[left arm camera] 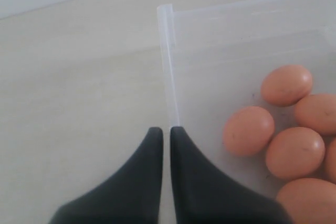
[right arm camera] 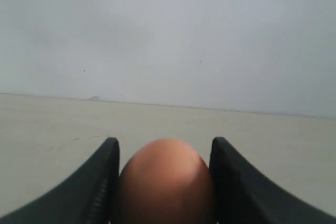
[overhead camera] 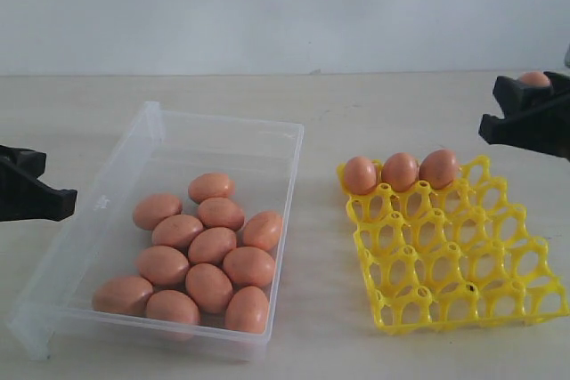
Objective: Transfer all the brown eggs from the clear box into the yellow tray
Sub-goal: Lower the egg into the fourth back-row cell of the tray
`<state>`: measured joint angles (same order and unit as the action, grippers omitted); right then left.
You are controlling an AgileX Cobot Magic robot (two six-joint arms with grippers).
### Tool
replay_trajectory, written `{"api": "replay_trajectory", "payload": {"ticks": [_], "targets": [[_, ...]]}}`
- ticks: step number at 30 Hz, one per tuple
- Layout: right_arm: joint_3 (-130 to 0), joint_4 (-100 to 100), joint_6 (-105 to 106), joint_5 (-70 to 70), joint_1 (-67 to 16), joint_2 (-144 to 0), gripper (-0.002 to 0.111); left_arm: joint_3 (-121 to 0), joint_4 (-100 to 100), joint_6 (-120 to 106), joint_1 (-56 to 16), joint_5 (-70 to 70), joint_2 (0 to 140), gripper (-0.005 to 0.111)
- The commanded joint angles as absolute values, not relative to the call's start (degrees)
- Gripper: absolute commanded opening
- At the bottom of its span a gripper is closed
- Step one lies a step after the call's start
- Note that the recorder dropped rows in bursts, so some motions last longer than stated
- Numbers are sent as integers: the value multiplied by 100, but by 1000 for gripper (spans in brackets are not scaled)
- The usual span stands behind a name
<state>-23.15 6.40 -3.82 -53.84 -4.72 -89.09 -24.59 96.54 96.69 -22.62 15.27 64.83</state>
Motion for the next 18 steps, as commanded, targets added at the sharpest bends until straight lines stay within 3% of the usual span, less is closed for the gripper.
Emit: {"api": "replay_trajectory", "payload": {"ticks": [1,18], "targets": [[-2443,675,-710,-6421,-440,-9949,0,-2443,9718,9675,-2243,1522,6433,4],[-3153,717,-1042,-6766,-440,-11495,0,-2443,9727,9675,-2243,1522,6433,4]]}}
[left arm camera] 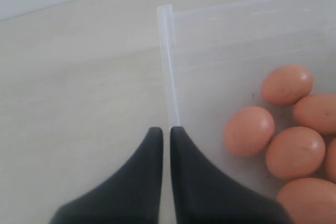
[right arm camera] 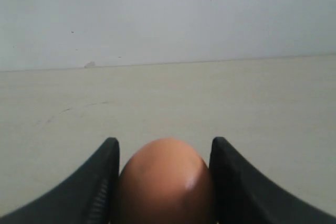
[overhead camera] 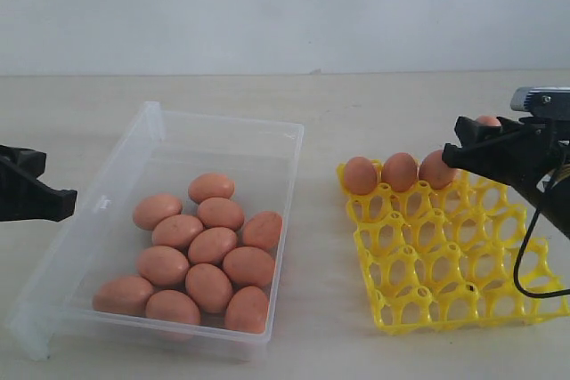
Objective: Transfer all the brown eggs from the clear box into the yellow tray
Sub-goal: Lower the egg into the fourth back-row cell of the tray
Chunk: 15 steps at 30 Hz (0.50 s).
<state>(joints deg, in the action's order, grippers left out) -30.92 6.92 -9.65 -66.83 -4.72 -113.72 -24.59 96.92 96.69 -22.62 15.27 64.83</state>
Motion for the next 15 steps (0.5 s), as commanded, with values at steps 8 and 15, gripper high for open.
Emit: {"api": "replay_trajectory", "payload": {"ticks": [8,15], "targets": [[-3153,717,-1003,-6790,-440,-11669,0,-2443,9727,9675,-2243,1522,6433,4],[-3162,652,-943,-6595,-440,-11669,0,-2443,9727,9675,-2243,1522,6433,4]]}}
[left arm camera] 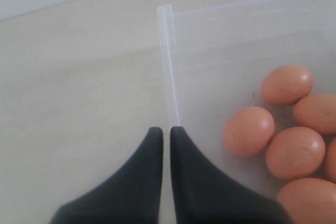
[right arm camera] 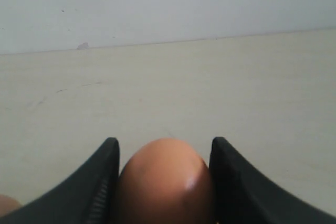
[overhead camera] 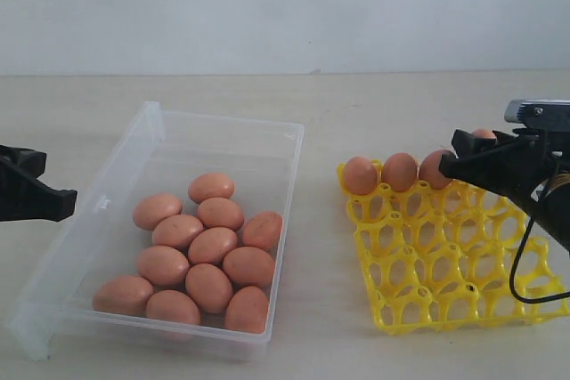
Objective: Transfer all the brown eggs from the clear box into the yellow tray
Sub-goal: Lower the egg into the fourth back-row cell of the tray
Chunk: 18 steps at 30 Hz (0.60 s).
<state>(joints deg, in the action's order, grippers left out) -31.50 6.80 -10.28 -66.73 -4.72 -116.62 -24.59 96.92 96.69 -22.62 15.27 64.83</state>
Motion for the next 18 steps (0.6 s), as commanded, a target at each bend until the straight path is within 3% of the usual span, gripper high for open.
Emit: {"api": "replay_trajectory", "payload": {"ticks": [1,12,13,16,18], "targets": [[-3215,652,-898,-6433,-440,-11669,0,-2443,9727,9675,-2243,1522,6433,4],[-3477,755,-895,-5807,-452,-11669,3,-2426,9725,9675,-2243,1522,6433,4],[-3477,814,-895,-5807,-452,-11669,8,-2426,9725,9675,-2243,1522,6433,4],[-3477,856,-895,-5800,-452,-11669,41,-2428,9725,9662,-2243,1522,6433,4],[-3477,856,-895,-5784,-452,-11669,56,-2428,9725,9662,-2243,1522,6433,4]]}}
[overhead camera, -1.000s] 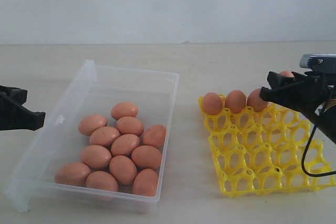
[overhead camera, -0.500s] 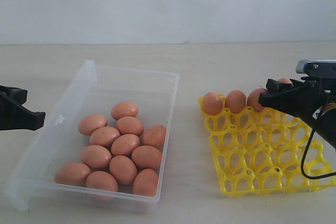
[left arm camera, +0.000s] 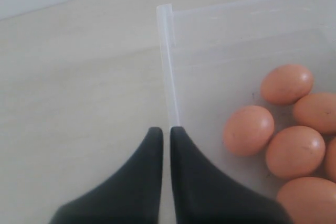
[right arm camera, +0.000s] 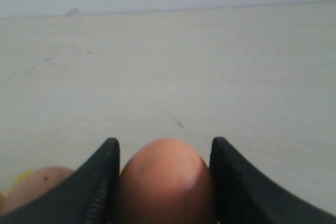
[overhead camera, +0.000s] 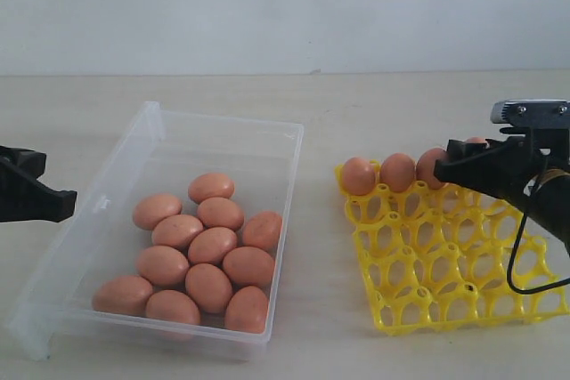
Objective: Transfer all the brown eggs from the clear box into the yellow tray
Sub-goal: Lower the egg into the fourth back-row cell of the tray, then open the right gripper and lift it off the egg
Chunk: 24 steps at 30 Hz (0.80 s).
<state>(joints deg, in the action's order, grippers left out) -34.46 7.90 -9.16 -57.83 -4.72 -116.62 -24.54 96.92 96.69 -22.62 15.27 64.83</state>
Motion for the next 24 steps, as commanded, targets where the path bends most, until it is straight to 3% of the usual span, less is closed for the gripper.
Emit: {"api": "replay_trajectory", "payload": {"ticks": [1,10,16,20,24], "targets": [[-3477,856,-895,-5742,-452,-11669,63,-2428,9725,9662,-2243,1522,6433,4],[-3464,1123,-895,-5666,-452,-11219,63,-2428,9725,9662,-2243,1522,6433,4],[-3464,1522,-923,-4756,-452,-10233,63,-2428,9725,9662,-2243,1522,6433,4],[-3464,2982,-1627,-4480,-452,-9630,52,-2428,9725,9662,-2243,1522,6433,4],[-3595,4991,-3244,-4981,-655,-9101,31,-2428,9725,9662,-2243,1498,6433,4]]}}
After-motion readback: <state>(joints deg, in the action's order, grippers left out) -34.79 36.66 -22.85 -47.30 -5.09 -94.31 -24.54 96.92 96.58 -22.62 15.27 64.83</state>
